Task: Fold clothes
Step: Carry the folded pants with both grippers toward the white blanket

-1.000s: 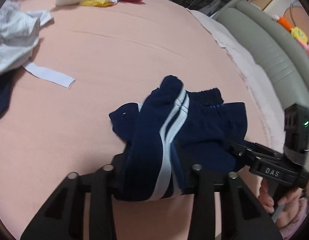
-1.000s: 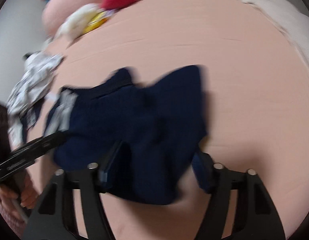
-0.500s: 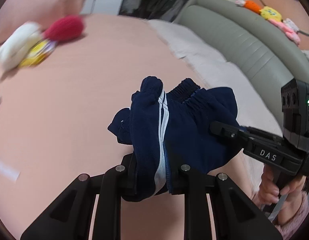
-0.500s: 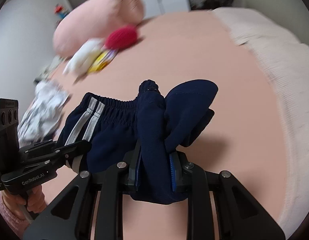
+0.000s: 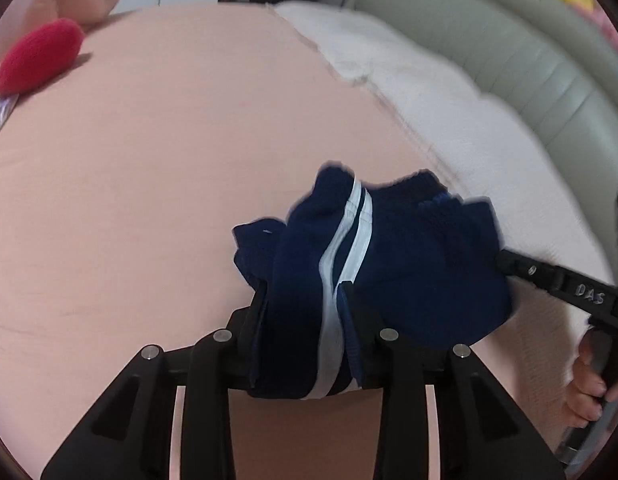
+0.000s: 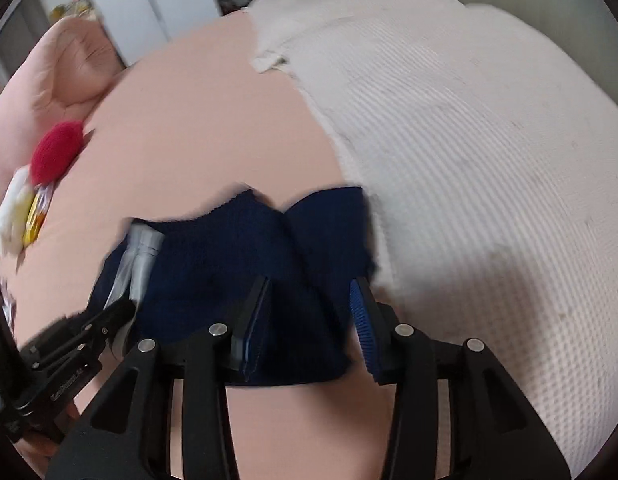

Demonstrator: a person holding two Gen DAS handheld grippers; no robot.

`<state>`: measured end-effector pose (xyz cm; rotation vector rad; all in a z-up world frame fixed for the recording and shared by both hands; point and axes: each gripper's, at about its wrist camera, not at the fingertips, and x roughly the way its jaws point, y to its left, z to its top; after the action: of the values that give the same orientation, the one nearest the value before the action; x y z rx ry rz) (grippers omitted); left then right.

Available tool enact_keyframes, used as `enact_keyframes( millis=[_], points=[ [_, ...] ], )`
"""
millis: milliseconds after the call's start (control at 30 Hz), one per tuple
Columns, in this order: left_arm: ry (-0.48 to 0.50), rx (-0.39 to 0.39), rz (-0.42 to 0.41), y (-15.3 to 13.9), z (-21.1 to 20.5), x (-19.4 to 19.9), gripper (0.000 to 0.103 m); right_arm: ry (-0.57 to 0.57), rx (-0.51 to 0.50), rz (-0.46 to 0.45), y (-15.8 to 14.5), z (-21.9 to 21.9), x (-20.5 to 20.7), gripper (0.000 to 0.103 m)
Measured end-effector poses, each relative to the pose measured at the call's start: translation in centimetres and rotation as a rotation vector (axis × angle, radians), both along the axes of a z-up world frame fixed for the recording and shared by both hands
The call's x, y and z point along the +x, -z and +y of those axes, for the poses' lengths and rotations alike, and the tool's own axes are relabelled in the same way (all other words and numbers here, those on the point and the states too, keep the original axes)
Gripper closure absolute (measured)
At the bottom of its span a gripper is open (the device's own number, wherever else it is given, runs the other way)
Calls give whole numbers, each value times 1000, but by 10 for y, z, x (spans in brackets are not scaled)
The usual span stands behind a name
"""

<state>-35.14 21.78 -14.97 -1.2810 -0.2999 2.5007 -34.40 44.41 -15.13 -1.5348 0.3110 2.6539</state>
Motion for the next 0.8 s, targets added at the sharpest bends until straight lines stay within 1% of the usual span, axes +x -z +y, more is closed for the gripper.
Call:
enact_keyframes(
  millis=[67,100,133,167,200,267,300,333,367,433,500,533,600,733,800],
  points=[
    [0,4,78,-16,-4,6,62,-20,10,34,-8,-5,2,59],
    [32,10,105,-24,-2,6,61,-30,15,51,-12,-8,3,57],
    [110,10,124,-28,4,5,61,-41,20,68,-16,-10,4,57],
    [162,-6,131,-28,13,2,61,-51,25,84,-20,-13,5,57],
    [192,-30,122,-24,22,-2,61,-67,30,76,-17,-18,3,57],
    [246,-77,84,-10,37,-10,61,-108,46,13,-1,-32,-3,57],
    [260,-110,54,2,42,-15,61,-120,68,-14,6,-32,-2,57],
    [265,-144,32,14,45,-19,61,-127,95,-39,12,-32,-1,57],
    [267,-154,29,21,45,-19,61,-133,123,-59,18,-34,-2,57],
    [272,-146,35,27,40,-18,64,-137,164,-75,26,-37,-4,56],
    [267,-137,27,29,35,-24,73,-122,159,-91,30,-32,-7,54],
    [267,-133,21,29,31,-26,74,-116,147,-96,30,-30,-8,54],
    [274,-133,15,30,30,-27,75,-105,133,-100,32,-26,-9,52],
    [278,-165,37,35,40,-22,75,-108,152,-98,34,-29,-9,51],
    [276,-169,44,28,36,-12,74,-107,164,-96,33,-32,-10,50]
  ],
)
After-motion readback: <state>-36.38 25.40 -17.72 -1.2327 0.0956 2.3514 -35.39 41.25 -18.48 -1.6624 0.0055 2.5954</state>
